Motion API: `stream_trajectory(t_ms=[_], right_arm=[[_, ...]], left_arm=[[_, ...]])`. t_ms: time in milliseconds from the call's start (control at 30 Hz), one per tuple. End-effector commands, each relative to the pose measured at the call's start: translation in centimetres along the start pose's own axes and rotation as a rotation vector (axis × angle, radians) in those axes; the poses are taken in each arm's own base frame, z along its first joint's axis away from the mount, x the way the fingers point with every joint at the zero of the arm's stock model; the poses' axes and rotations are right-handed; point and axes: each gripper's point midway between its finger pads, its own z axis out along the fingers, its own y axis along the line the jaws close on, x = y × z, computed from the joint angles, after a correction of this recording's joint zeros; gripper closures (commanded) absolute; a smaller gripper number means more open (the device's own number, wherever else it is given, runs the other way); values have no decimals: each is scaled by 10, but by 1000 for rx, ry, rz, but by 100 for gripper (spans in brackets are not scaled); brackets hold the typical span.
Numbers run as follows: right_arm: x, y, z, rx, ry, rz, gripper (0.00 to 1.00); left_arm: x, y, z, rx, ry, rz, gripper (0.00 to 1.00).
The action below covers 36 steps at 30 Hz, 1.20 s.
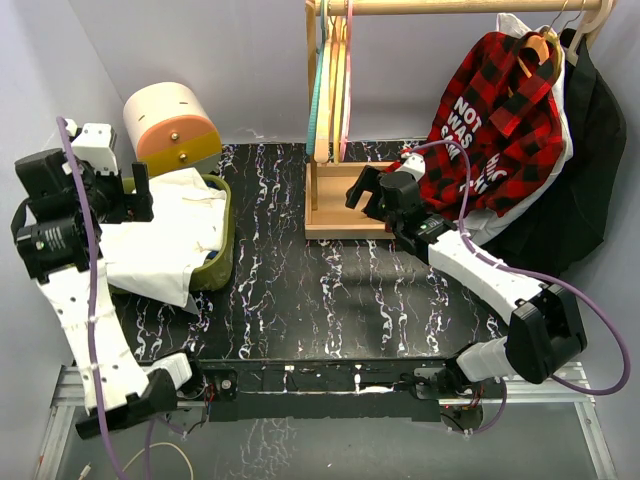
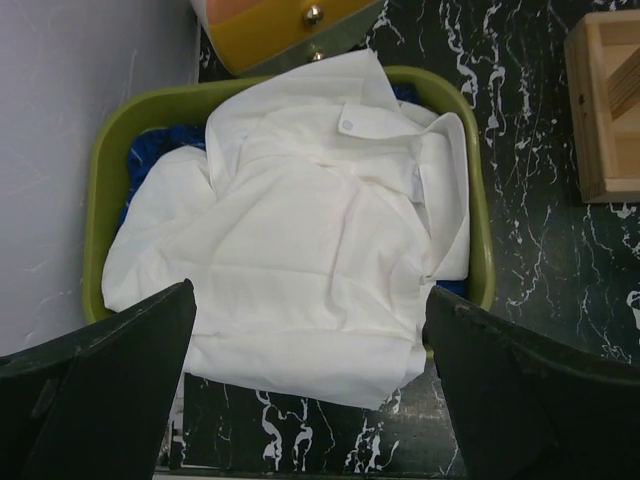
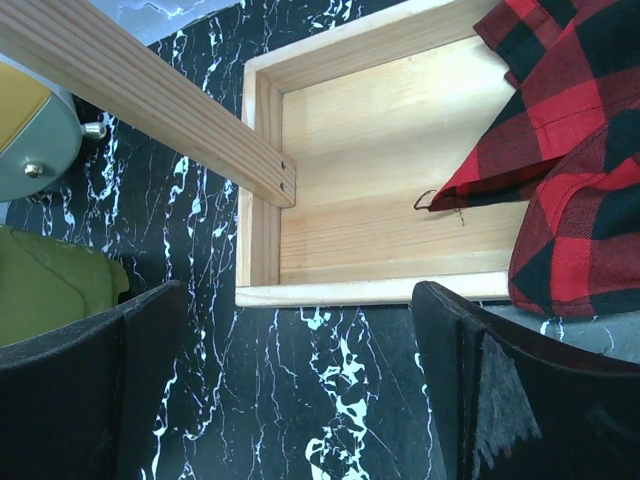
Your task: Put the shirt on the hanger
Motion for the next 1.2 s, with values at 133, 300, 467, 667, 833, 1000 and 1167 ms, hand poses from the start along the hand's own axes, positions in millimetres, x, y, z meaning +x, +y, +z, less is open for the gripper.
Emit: stream_trajectory(t_ms=[133, 300, 467, 667, 833, 1000, 1167], right_arm=[[-11, 11, 2, -50, -32, 42, 2], [-12, 6, 1, -40, -37, 44, 2], [-12, 4, 1, -43, -37, 49, 2], [-13, 4, 1, -69, -45, 79, 2], [-9, 0, -1, -67, -34, 78, 2], [-11, -12, -5, -48, -45, 78, 2], [-16, -24, -9, -34, -66, 70, 1]], left_arm=[[-20, -1, -10, -17, -96, -47, 3], [-46, 51, -38, -367, -242, -315, 3], [-66, 130, -100, -886, -440, -474, 78], [-62, 41, -22, -249, -237, -150, 78], [29, -47, 29, 430, 292, 26, 3], [77, 1, 78, 239, 479, 101, 3], [91, 13, 112, 235, 520, 72, 3]])
